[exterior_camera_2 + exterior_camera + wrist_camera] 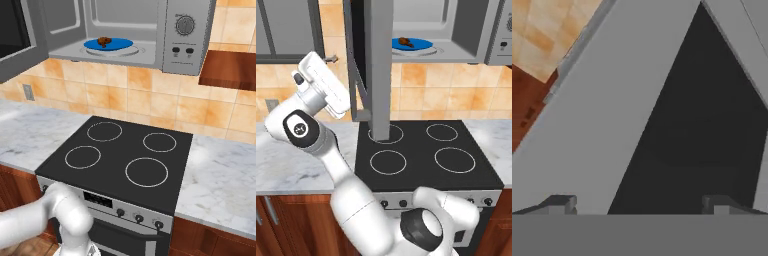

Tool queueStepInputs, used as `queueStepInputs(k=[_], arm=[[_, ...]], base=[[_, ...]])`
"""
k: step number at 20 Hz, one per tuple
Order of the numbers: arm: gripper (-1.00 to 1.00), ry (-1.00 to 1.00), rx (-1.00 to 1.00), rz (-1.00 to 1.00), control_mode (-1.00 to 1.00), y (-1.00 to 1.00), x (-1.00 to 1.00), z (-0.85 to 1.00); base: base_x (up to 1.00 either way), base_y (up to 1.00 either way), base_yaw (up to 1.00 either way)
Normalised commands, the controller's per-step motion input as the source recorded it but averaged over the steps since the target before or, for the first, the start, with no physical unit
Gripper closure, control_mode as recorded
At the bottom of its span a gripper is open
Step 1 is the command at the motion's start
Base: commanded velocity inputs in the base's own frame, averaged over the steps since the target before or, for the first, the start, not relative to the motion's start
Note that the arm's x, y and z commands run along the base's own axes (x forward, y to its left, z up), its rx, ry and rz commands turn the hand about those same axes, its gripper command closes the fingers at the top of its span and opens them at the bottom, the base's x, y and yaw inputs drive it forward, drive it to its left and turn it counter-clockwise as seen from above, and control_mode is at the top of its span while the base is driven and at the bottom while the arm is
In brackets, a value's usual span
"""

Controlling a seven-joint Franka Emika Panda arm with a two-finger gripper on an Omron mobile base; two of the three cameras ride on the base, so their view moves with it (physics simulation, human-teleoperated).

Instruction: Transport the chicken drumstick from the fridge to the microwave and turn on the microwave.

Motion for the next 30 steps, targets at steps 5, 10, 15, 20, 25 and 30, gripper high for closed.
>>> queueStepInputs(k=[5,10,15,20,25,30], arm=[[-1.00,0.08,0.20,-0.12,-1.00,-0.98,-0.16,0.58],[-1.00,0.14,0.28,-0.08,-1.00,-1.00,-0.07,0.51],[-1.00,0.10,0.26,-0.02,-1.00,-1.00,0.09,0.18],[-1.00,0.00,0.13,0.00,-1.00,-0.82,0.80,-0.02],[-1.00,0.00,0.11,0.00,-1.00,-0.76,0.92,-0.02],[-1.00,0.00,0.13,0.00,-1.00,-0.75,0.80,0.00]], base=[[0.00,0.00,0.00],[0.00,0.00,0.00],[0.00,0.00,0.00],[0.00,0.00,0.00],[0.00,0.00,0.00],[0.00,0.00,0.00]])
